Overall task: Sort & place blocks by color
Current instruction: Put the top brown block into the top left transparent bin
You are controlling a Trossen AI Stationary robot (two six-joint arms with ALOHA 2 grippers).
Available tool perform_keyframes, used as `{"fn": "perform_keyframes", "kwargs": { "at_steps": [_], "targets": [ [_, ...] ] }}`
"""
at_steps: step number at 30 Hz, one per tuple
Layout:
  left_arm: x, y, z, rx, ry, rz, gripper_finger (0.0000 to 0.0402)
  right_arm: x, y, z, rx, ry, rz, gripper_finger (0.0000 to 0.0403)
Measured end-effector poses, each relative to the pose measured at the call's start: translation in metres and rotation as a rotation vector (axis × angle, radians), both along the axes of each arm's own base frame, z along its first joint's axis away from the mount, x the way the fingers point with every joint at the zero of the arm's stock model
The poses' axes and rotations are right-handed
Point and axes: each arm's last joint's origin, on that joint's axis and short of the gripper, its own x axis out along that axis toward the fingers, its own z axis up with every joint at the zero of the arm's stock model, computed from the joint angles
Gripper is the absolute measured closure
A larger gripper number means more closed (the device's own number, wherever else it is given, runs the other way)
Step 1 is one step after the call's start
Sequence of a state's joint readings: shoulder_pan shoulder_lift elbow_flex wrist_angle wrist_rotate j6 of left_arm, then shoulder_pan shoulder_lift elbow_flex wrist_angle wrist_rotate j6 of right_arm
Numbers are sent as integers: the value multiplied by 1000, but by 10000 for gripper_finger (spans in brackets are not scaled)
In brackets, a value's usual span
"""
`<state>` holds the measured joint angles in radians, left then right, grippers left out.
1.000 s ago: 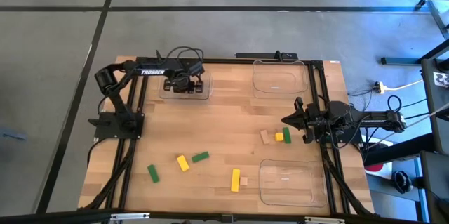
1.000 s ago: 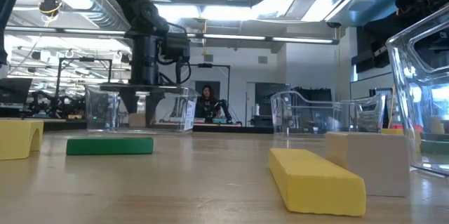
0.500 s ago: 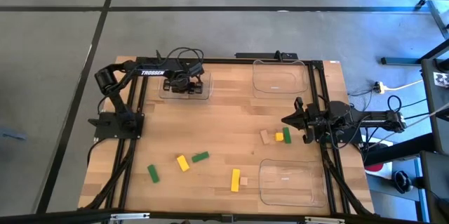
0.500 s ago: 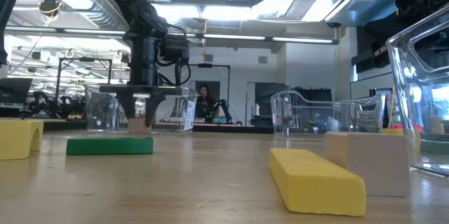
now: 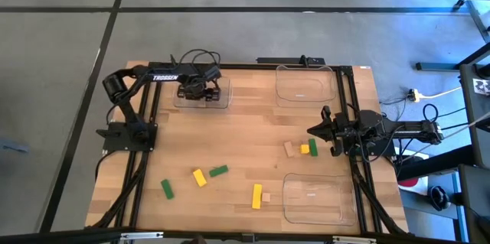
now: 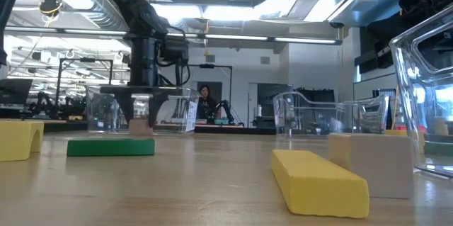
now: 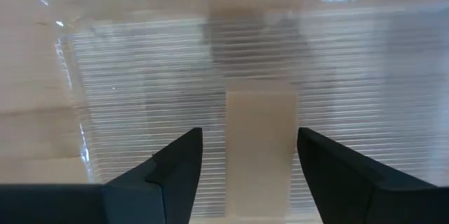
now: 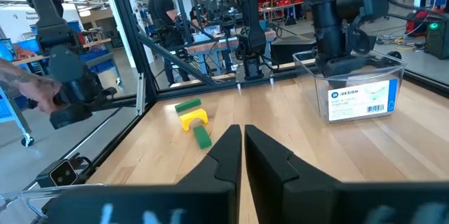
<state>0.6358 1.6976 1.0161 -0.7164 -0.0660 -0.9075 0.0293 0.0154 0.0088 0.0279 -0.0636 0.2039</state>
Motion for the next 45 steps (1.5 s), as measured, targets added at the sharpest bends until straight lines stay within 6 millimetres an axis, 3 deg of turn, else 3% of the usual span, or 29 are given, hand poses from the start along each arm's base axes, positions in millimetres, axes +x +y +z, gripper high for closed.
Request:
{"fn": "perform_keyframes", "kwargs": {
  "at_steps": [9,15,22,26,34,37,41,45],
  "targets": [
    [-14,7,41,113,-157,52,177,0,0,0,0,0,0,379],
    [-26,0,83,246,-308,52,178,0,0,0,0,-1,0,379],
    [-40,-38,149,529,-528,-91,179,0,0,0,0,0,0,379],
    [-51,-62,175,674,-592,-157,178,0,0,0,0,0,0,379],
    [-62,-73,194,780,-666,-163,181,0,0,0,0,0,0,379],
    [-55,-80,198,789,-721,-279,181,0,0,0,0,0,0,379],
    [-39,-109,205,827,-807,-508,181,0,0,0,0,0,1,379],
    [-30,-144,211,885,-864,-626,181,0,0,0,0,0,0,379]
  ]
}}
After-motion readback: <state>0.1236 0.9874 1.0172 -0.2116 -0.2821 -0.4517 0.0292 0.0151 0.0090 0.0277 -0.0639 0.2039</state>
